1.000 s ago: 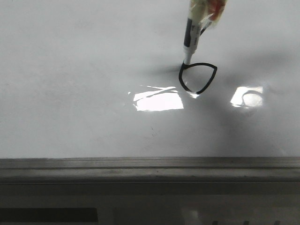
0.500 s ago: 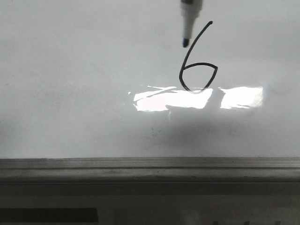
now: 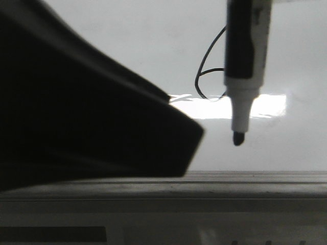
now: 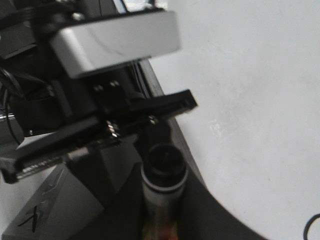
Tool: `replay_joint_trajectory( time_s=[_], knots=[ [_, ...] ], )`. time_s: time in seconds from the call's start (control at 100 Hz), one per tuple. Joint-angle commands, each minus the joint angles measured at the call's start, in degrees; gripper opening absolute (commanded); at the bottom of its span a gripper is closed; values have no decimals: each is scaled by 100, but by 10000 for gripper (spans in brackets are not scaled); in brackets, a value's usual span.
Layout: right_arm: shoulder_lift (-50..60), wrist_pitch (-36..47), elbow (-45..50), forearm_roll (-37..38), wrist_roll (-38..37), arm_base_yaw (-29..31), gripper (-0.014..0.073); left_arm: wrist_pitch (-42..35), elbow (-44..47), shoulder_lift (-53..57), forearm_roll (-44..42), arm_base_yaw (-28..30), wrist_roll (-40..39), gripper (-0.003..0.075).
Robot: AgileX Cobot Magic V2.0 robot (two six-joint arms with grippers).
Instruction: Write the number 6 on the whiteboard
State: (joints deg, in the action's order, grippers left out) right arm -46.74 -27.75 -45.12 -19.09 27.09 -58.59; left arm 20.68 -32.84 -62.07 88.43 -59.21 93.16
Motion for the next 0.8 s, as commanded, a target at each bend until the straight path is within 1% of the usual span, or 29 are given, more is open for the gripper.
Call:
replay_joint_trajectory(
  time_s=[0.0,0.08,0.16,0.36,0.43,0.55,0.66,0.79],
  knots=[
    [43,443,-220,-87,37,-180,-44,366,-404,-191,600,-17,425,301],
    [43,481,-220,5,37,-340,-44,448,-525,-303,889,-17,717,301],
    [43,506,-220,33,37,-378,-44,448,-527,-318,1055,-17,883,301],
    [43,517,-220,60,37,-373,-44,437,-527,-318,1065,-17,883,301],
    [48,517,-220,268,37,-373,-44,477,-527,-290,1077,-17,883,301],
    [127,517,-220,788,37,-331,-43,576,-487,13,891,-17,883,301],
    [333,532,-220,813,37,-191,-43,351,-381,409,669,-17,883,301],
    [542,616,-220,813,37,-133,-43,46,-340,660,122,-17,892,301]
  ],
)
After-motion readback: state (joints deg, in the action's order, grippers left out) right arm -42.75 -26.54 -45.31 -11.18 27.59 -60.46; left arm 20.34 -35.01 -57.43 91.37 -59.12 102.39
